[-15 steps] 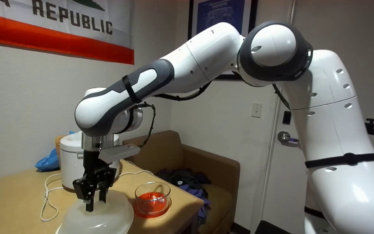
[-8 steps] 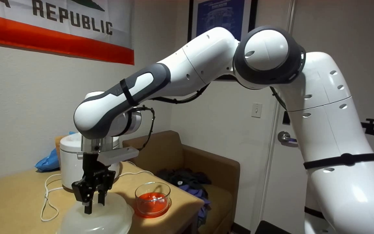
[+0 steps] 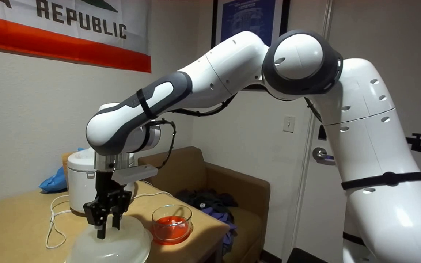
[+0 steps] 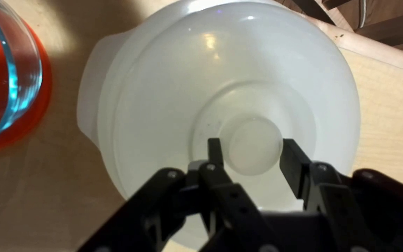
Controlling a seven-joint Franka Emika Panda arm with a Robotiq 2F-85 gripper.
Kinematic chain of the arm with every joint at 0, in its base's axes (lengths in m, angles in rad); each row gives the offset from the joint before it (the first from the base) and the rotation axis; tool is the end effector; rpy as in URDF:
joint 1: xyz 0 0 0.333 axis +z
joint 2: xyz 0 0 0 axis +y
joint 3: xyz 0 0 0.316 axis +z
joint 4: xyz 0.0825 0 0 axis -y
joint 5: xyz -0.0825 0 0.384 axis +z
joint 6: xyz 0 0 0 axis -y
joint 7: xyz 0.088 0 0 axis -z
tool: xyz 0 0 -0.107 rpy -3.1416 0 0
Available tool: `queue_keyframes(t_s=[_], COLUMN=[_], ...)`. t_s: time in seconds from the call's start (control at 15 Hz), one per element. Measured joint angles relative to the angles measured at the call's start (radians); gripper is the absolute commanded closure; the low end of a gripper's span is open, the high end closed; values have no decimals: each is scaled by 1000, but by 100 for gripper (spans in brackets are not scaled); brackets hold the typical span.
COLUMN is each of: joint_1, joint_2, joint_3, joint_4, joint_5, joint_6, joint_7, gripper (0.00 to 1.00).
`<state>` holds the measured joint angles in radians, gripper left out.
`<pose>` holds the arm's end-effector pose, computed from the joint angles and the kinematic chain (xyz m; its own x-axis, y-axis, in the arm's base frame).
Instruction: Cover the bowl with the lid on the table
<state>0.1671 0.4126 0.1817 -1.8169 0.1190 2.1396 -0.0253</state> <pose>0.5976 0.2144 0.3096 0.9514 0.2955 -0.0869 0.2783 -0.9456 -0.1683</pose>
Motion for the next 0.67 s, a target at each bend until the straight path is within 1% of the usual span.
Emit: queue_keyframes(t_s=[0.2, 0.47, 0.67], joint_1=[-2, -1, 0], joint_2=[3, -1, -29], joint_3=[0, 3, 8], joint_4=[0, 0, -3], joint_5=[1, 1, 1], joint_6=[0, -1, -5], joint_7=[-11, -11, -11], gripper=[1, 0, 0])
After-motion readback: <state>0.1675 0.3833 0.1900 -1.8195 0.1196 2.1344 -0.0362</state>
